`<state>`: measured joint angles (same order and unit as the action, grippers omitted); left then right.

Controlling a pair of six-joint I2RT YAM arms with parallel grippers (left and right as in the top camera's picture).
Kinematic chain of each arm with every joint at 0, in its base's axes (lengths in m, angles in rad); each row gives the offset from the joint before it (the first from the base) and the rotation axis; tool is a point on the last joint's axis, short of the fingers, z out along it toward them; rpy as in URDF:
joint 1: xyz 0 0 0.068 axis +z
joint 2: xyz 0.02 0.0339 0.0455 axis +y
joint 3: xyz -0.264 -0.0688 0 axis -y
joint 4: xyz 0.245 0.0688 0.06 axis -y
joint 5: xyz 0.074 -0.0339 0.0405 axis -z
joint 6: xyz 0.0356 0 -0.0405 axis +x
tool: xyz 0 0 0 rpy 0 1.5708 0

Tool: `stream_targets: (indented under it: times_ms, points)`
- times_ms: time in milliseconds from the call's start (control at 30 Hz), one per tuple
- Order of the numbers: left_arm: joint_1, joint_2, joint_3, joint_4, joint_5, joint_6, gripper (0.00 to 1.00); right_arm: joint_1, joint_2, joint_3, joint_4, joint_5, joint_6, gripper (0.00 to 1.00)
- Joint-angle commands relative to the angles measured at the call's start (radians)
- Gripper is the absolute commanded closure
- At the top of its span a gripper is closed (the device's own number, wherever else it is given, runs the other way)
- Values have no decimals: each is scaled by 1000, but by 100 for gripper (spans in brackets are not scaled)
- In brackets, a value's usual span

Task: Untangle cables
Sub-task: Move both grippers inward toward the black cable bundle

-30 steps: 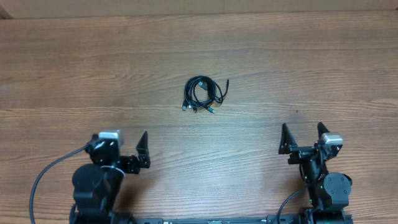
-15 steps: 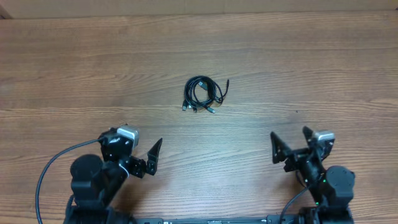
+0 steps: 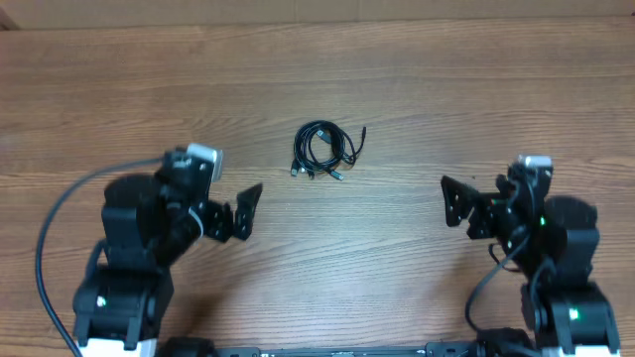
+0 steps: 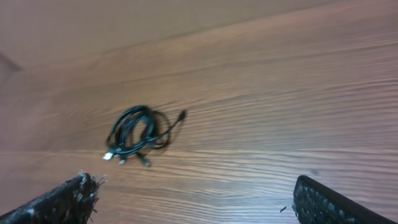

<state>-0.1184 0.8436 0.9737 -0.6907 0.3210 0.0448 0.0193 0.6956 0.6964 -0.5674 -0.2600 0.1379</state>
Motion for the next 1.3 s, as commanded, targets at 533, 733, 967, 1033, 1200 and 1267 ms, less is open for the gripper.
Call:
stream_targets:
  times_ms: [533, 733, 967, 1033, 1200, 1267]
  points:
    - [-257, 316, 355, -75, -367, -217, 0, -2, 341, 339, -168, 6, 35, 0]
    - [-296, 474, 357, -85, -535, -331, 0, -2, 518, 454, -274, 8, 106, 0]
    - [-294, 599, 358, -77, -534, -348, 0, 8, 603, 453, -180, -342, 94, 0]
    - [-294, 597, 363, -68, -535, -356, 0, 30, 618, 453, -149, -367, 125, 0]
    - [-283, 594, 420, -88, -534, -356, 0, 144, 694, 449, -89, -276, 18, 0]
    - [-276, 594, 448, -111, -534, -357, 1, 206, 743, 449, -60, -232, -74, 0]
